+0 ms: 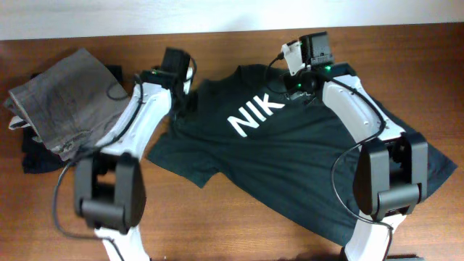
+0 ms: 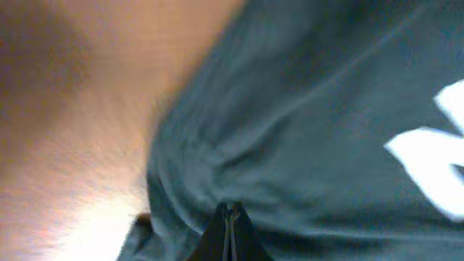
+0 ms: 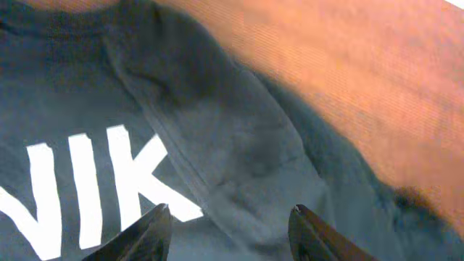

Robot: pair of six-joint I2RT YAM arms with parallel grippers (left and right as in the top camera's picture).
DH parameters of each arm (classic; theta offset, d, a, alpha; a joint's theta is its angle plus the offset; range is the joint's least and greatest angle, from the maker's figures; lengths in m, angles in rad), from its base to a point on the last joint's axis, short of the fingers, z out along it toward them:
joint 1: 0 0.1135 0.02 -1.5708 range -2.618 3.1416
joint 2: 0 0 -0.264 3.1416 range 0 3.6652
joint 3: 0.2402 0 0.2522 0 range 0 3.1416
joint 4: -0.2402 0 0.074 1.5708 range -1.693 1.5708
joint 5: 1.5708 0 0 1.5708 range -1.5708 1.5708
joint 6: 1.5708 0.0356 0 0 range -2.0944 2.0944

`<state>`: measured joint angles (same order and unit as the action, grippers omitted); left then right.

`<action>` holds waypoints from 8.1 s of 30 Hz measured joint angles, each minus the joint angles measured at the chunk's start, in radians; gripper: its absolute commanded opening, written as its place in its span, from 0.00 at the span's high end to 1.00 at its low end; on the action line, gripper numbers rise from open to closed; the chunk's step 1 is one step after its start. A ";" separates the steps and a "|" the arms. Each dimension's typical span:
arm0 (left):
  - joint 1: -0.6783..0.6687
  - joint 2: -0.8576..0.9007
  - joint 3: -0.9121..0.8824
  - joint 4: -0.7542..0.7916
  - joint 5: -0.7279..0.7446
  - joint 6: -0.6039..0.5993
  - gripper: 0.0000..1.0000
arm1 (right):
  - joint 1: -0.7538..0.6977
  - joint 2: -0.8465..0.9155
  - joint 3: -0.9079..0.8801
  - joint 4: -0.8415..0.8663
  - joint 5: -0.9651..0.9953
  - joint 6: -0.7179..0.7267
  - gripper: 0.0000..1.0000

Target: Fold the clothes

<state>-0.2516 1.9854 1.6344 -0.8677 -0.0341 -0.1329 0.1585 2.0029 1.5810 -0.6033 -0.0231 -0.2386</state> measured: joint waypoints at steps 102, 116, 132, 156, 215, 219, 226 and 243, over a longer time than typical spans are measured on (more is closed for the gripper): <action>-0.024 0.167 -0.034 0.226 0.034 0.000 0.99 | -0.237 0.050 -0.185 0.124 -0.158 1.365 0.65; -0.024 0.167 -0.034 0.226 0.034 0.000 0.99 | -0.232 0.051 -0.186 0.190 -0.133 1.355 0.96; -0.024 0.167 -0.034 0.220 0.034 0.000 0.99 | -0.232 0.059 -0.023 0.284 -0.121 1.133 0.96; -0.024 0.167 -0.034 0.157 0.034 0.000 1.00 | -0.233 0.397 -0.003 0.985 0.000 0.911 0.96; -0.024 0.238 -0.027 0.293 0.125 0.000 1.00 | -0.050 0.471 0.558 -0.223 -0.067 0.704 0.96; -0.024 0.238 -0.026 0.293 0.125 0.000 1.00 | -0.049 0.497 0.556 -0.180 -0.068 0.714 0.96; -0.024 0.238 -0.026 0.293 0.126 0.000 1.00 | -0.042 0.516 0.555 -0.111 -0.072 0.731 0.96; -0.024 0.238 -0.026 0.293 0.126 0.000 1.00 | 0.031 0.552 0.554 0.147 -0.078 0.782 0.90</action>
<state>-0.2756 2.2238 1.6085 -0.5747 0.0917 -0.1329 0.1898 2.5546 2.1349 -0.4561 -0.1009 0.5430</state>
